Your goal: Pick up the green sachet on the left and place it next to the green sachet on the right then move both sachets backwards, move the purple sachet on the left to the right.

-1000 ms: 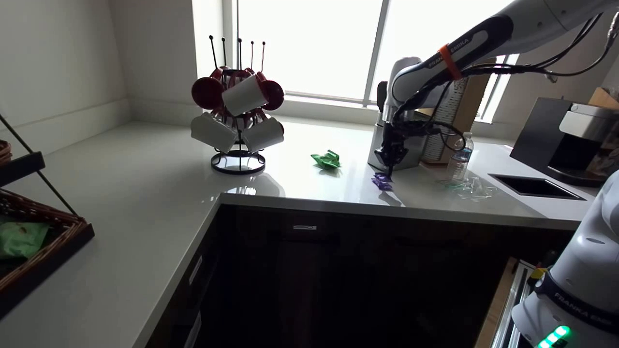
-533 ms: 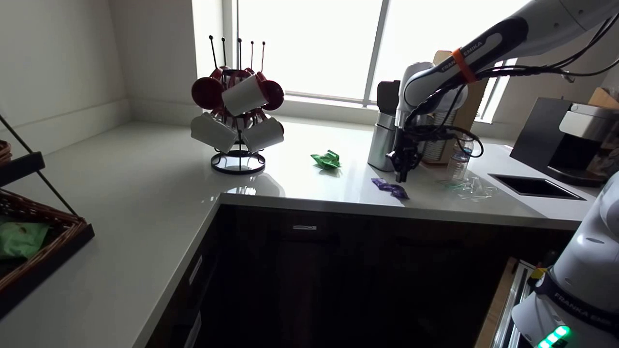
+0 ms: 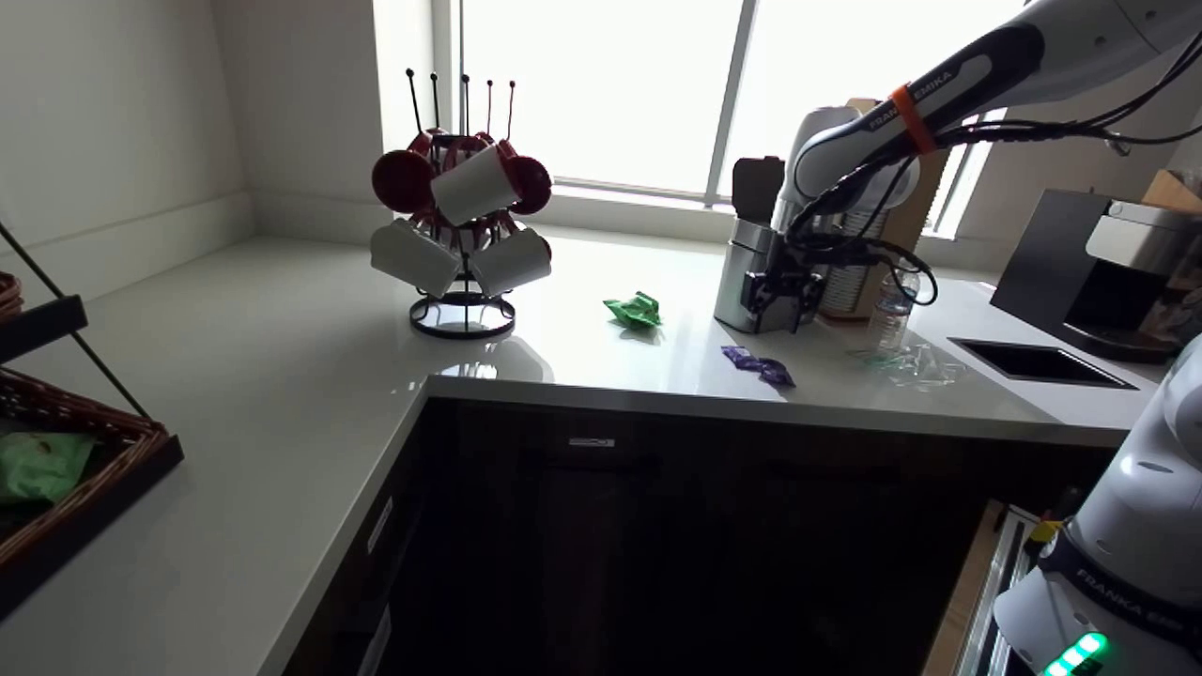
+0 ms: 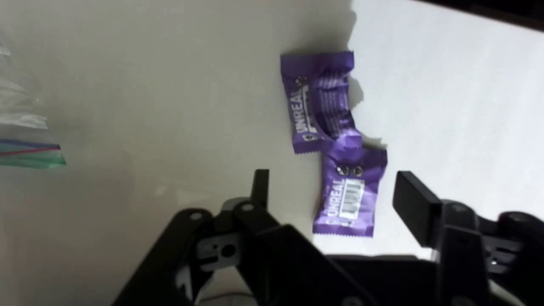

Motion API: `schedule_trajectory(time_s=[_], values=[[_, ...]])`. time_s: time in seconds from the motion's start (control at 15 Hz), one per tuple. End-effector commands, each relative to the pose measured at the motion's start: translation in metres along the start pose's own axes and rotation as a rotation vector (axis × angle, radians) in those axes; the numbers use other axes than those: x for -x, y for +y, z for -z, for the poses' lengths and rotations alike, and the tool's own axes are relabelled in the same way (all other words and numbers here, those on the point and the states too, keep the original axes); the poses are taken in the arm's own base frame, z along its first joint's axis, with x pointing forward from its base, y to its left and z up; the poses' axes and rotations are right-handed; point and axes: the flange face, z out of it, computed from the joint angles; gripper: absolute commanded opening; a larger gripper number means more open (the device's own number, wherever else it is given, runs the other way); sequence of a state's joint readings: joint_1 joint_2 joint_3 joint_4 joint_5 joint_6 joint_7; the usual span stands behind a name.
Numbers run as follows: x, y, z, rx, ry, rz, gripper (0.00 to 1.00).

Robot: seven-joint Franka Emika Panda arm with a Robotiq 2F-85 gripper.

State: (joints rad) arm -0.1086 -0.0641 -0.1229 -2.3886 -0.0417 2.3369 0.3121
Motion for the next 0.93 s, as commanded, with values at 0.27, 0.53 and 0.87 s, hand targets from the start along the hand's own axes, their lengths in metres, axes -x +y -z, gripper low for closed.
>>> schedule_trajectory(time_s=[0.27,0.53,0.87], values=[[0.013,-0.01,0.033,-0.138,0.215,0.077,1.0],[0.017,-0.019,0.047,-0.198,0.278,0.145,1.0],[0.018,-0.026,0.064,-0.196,0.318,0.22,1.0]])
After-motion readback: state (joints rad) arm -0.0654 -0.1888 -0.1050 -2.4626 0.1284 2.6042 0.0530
